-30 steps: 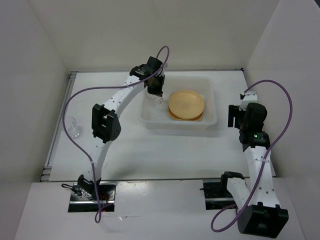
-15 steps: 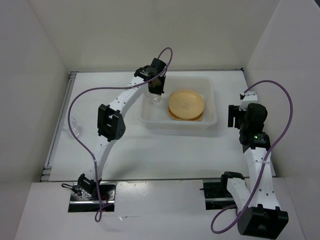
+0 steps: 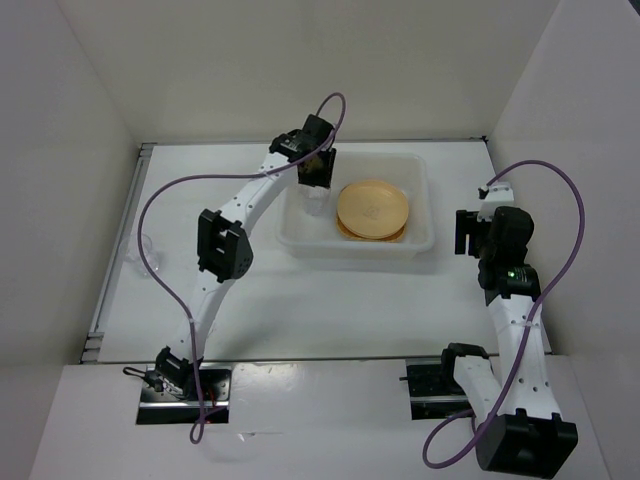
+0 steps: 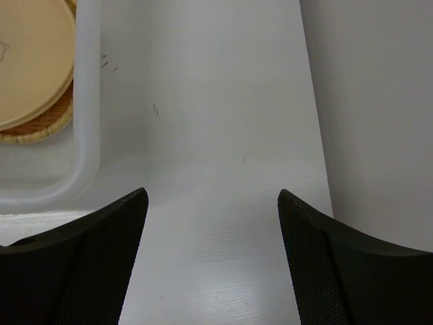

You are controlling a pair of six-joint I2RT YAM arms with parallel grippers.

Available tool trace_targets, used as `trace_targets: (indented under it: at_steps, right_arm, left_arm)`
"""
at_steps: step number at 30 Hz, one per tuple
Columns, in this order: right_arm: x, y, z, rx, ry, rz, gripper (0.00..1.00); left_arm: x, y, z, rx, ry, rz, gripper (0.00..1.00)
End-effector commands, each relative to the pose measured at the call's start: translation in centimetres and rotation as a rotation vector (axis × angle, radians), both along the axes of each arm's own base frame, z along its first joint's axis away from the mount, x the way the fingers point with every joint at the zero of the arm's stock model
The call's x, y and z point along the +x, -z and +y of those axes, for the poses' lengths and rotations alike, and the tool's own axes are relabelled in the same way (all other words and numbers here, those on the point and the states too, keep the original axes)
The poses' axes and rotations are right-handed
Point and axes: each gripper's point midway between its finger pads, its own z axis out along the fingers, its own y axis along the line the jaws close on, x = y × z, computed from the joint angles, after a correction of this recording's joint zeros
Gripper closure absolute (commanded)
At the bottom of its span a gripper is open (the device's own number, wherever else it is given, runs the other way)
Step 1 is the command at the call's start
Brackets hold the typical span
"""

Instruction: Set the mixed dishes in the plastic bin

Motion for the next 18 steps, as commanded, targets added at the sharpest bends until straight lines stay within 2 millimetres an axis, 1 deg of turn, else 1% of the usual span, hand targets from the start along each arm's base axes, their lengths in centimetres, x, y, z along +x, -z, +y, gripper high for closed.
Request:
trace_targets:
  at_steps: [1,3,4,5,6,7,8,9,10,11,12,13,14,15,16,17,18]
  right_arm:
    - [0.6,-1.3,0.2,-0.01,-0.011,-0.062,0.18]
    - [0.6,-1.3,0.2,-0.01,-0.011,-0.062,0.18]
    - [0.6,-1.3,0.2,-0.01,-0.011,-0.062,0.18]
    - [0.6,-1.3,0.2,-0.01,-0.011,-0.062,0.18]
    - [0.6,-1.3,0.2,-0.01,-0.011,-0.062,0.18]
    - [0.6,-1.3,0.2,-0.01,-0.011,-0.062,0.18]
    - [0.6,-1.3,0.2,-0.01,-0.011,-0.062,0.18]
    - [0.6,-1.3,0.2,-0.01,-0.011,-0.062,0.18]
    - [0.6,-1.3,0.2,-0.01,-0.011,-0.062,0.18]
    - [0.5,-1.6,0.4,-0.011,-0.02,-0.072,0.18]
    - [0.6,-1.8,0.4,-0.021,-0.024,-0.081,0.18]
    - [0.7,-1.8,0.6,-0.015,-0.035,-0.082,0.18]
    - [0.6,-2.1,0.8,-0.012,-0.046,-0.093,0.18]
    - [0.6,-2.1,0.9,-0.017,-0.059,-0.092,0.17]
    - [0.6,-1.9,1.3,-0.018,-0.082,-0.079,0.17]
    - [0.5,-1.9,1.3,-0.018,-0.082,-0.079,0.16]
    - [0.6,-1.9,1.4,-0.013,-0.092,-0.08,0.16]
  left_arm:
    - [0.8,-4.4,-0.3,-0.05,-0.022,-0.095,0.49]
    - [0.9,-5.4,-0.4,-0.061,-0.022,-0.113,0.4]
    - [0.8,-6.6,-0.1,-0.061,-0.03,-0.132,0.36]
    - [1.1,-7.8,0.2,-0.062,-0.045,-0.164,0.36]
    - [0.7,-9.9,0.8,-0.065,-0.058,-0.195,0.36]
    - [0.4,-11.1,1.5,-0.054,-0.076,-0.213,0.37]
    - [0.1,-15.1,2.9,-0.056,-0.122,-0.297,0.39]
    - [-0.5,-16.7,4.0,-0.043,-0.149,-0.322,0.39]
    - [-0.8,-18.1,5.9,-0.023,-0.193,-0.342,0.39]
    - [-1.8,-21.6,9.1,-0.01,-0.289,-0.406,0.36]
    - [-2.3,-20.8,12.9,0.054,-0.384,-0.369,0.29]
    - [-3.0,-20.7,15.7,0.072,-0.482,-0.349,0.2]
    - [-4.4,-21.8,19.0,0.084,-0.567,-0.349,0.19]
    - [-5.2,-20.7,21.8,0.114,-0.624,-0.301,0.19]
    - [-6.2,-16.2,26.8,0.194,-0.702,-0.17,0.19]
    - [-8.0,-15.9,28.9,0.201,-0.737,-0.142,0.19]
    - [-8.9,-14.5,30.7,0.213,-0.771,-0.106,0.19]
